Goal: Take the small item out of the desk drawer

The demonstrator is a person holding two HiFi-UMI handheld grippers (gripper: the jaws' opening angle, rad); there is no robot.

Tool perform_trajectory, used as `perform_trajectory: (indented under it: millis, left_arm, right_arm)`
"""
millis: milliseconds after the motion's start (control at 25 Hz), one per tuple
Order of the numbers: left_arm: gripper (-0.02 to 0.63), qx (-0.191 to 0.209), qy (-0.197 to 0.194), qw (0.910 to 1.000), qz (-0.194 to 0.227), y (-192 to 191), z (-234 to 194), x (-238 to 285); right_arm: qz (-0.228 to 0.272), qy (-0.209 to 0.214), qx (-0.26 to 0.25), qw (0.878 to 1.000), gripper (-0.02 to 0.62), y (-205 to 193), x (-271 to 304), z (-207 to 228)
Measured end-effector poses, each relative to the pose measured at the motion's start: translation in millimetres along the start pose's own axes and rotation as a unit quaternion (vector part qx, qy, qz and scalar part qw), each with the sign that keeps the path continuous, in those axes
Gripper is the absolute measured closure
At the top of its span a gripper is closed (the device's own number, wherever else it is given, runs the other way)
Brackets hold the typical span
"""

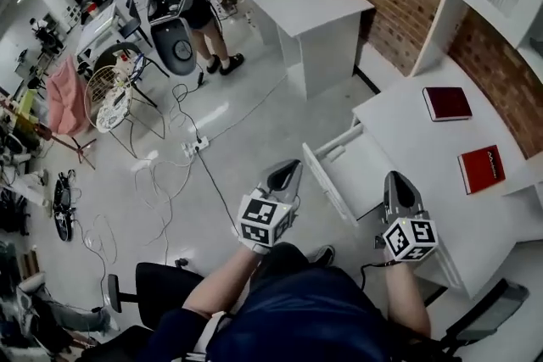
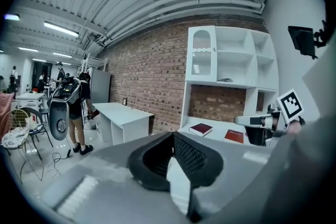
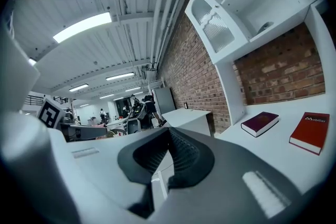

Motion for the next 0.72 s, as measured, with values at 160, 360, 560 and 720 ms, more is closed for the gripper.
perform_trajectory:
  millis: [160,360,560,720]
  left_arm:
    - [0.601,-0.004,-0.023,0.9996,-0.016,11.5,4.3,38.2]
    - [0.601,-0.007,-0.07,0.9971,-0.03,4.5,8.9,95.4]
    - [0.601,0.009,-0.12,0.9909,-0.06,-2.8,4.4,153.1]
    - [0.601,0.033,-0.15,0.9839,-0.091,-18.4,-13.6,192.6]
  right_arm:
    - [-0.007,-0.035,0.011,0.999,0.592,1.4,2.1,25.7]
    - [-0.018,-0.092,0.017,0.995,0.592,-3.3,3.9,62.9]
    - [-0.024,-0.156,0.033,0.987,0.592,-8.9,13.9,94.1]
    - [-0.03,-0.188,0.044,0.981,0.592,-13.1,33.9,98.9]
Point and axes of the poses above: the fingertips, and each gripper's own axes: x forward along the fingers, z to its right, y out of its top, the point moved 1 cm from there along -x, backward along the fingers, and after that the axes turned 4 degrees about y, right-handed, at the moved point
